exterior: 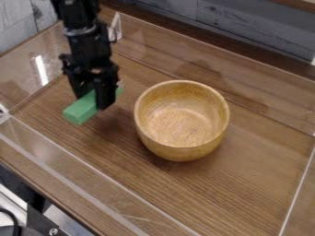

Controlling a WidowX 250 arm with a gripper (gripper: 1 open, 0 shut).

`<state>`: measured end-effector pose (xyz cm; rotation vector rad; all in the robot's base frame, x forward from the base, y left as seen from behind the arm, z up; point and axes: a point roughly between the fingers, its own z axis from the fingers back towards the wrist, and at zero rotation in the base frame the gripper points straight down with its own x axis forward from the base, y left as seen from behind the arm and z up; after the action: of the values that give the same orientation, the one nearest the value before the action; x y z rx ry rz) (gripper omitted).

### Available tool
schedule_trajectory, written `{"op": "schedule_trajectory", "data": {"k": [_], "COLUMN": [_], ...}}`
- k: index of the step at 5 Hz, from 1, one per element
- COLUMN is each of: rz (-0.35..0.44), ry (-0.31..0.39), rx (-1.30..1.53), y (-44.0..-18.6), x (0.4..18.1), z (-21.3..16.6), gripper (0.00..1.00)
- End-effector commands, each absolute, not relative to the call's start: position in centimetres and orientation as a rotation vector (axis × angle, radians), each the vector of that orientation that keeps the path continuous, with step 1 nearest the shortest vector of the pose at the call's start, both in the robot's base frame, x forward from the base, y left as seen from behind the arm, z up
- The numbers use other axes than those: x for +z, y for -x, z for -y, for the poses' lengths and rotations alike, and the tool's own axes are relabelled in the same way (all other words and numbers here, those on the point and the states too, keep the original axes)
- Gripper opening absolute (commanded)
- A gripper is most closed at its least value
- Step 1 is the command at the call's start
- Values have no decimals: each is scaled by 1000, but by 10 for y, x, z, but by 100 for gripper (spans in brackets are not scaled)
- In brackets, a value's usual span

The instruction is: Put the green block in the brown bowl

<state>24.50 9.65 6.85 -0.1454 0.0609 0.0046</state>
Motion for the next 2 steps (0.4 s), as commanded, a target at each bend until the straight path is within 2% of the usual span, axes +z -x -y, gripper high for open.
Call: {"op": "schedule_trajectory", "data": {"k": [1, 2], "rz": [20, 30], "ry": [132, 147], "rx": [38, 44], "y": [-261, -267], "x": [109, 125], "z": [-90, -78], "gripper": [0, 0]}}
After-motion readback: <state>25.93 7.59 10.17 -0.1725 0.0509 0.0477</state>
